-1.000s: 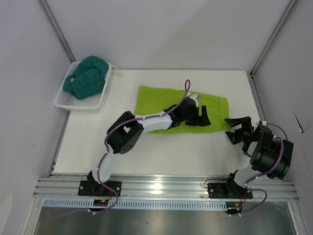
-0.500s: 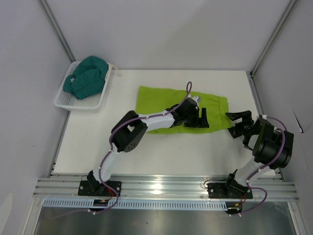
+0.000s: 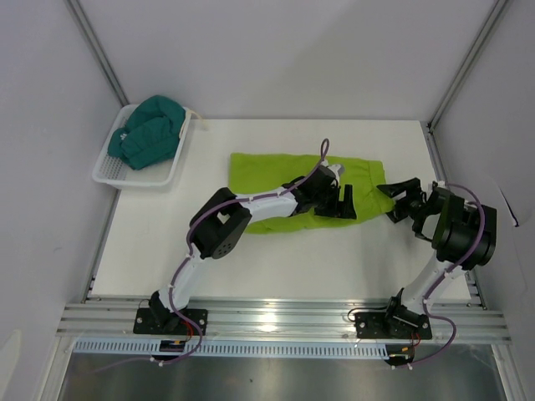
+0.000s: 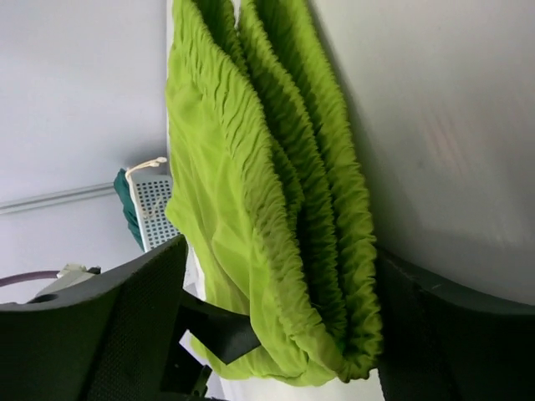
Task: Fold and stack the shorts
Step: Fold the shorts
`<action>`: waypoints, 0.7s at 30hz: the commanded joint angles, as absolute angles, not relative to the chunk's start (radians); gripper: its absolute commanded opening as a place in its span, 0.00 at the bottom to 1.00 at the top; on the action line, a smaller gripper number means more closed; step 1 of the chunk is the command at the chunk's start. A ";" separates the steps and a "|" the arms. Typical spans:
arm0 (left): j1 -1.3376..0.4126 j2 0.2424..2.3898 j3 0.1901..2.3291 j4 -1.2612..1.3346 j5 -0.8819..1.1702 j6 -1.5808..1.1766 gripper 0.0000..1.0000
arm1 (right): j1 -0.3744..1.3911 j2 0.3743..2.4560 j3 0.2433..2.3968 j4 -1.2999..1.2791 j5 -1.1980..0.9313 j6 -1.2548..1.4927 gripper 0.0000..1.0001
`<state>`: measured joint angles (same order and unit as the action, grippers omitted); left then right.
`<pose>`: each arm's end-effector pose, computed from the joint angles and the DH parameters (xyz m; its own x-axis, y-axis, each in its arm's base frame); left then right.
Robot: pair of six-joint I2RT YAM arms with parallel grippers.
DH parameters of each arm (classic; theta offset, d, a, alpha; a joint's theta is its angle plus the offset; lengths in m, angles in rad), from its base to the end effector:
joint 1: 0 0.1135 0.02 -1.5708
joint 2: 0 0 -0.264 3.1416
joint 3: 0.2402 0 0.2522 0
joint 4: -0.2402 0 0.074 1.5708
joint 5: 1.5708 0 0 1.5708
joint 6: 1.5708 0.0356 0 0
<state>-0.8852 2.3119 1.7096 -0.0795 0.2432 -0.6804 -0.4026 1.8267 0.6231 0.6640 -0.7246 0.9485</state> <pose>0.3216 -0.4067 0.1505 -0.8572 0.0836 -0.5081 0.4250 0.6720 -0.6064 0.3010 -0.1025 0.1101 -0.4623 0.8581 -0.2234 0.2501 0.3679 0.8956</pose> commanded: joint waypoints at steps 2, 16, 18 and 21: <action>-0.870 2.326 1.677 -0.176 0.262 -0.623 0.85 | -0.399 1.919 0.653 0.609 -0.739 0.923 0.77; -0.877 2.146 1.542 -0.115 0.158 -0.493 0.86 | -0.364 1.780 0.580 0.522 -0.649 0.861 0.19; -0.885 2.125 1.540 -0.138 0.126 -0.463 0.86 | -0.357 1.728 0.577 0.486 -0.612 0.825 0.18; -0.885 2.108 1.545 -0.164 0.097 -0.453 0.86 | -0.344 1.669 0.581 0.405 -0.568 0.781 0.18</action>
<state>-0.8810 2.1807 1.5501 -0.1143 0.1741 -0.5182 -0.3546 1.7454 0.5823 0.4839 -0.6453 0.8597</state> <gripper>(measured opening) 0.855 0.228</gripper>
